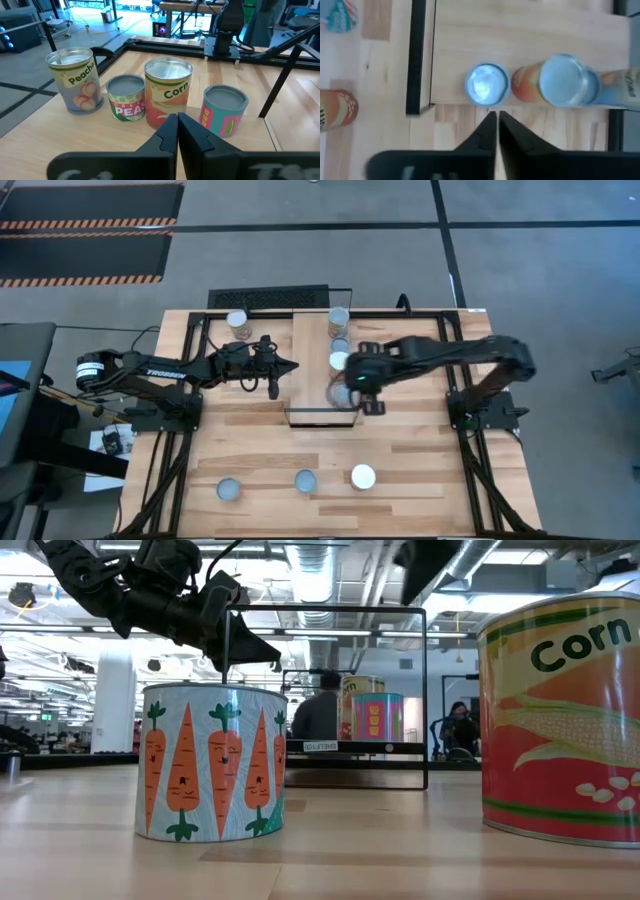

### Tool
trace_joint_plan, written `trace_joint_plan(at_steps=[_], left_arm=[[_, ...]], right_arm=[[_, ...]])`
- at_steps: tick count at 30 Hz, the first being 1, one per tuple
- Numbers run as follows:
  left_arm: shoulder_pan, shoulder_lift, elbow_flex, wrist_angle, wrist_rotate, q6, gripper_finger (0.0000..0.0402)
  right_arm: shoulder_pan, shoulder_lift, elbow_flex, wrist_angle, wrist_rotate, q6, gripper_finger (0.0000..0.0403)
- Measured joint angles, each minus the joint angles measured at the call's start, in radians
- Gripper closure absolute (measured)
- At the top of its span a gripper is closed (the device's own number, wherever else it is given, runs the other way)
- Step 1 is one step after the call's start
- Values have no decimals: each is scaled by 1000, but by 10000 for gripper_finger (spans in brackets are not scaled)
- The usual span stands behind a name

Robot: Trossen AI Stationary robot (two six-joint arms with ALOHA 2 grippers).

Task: Pick and place cans onto a shelf
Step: Put the canned corn on the shelf

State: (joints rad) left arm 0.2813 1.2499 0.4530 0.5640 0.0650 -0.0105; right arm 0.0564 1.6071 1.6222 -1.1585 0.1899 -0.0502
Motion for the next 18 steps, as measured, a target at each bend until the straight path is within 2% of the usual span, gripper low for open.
trace_joint_plan(at_steps=[2, 9, 14, 18], left_arm=[[0, 0, 0, -1, 0, 0, 401], [0, 0, 0, 2, 0, -7, 401], [0, -1, 19, -44, 0, -2, 401], [-14, -15, 76, -196, 15, 2, 401]], right_arm=[[-6, -102, -124, 120, -4, -2, 391], [-40, -449, -652, 664, -16, -21, 393], [-84, -593, -966, 1100, -71, -53, 394], [-128, -649, -1136, 1303, -106, -56, 397]])
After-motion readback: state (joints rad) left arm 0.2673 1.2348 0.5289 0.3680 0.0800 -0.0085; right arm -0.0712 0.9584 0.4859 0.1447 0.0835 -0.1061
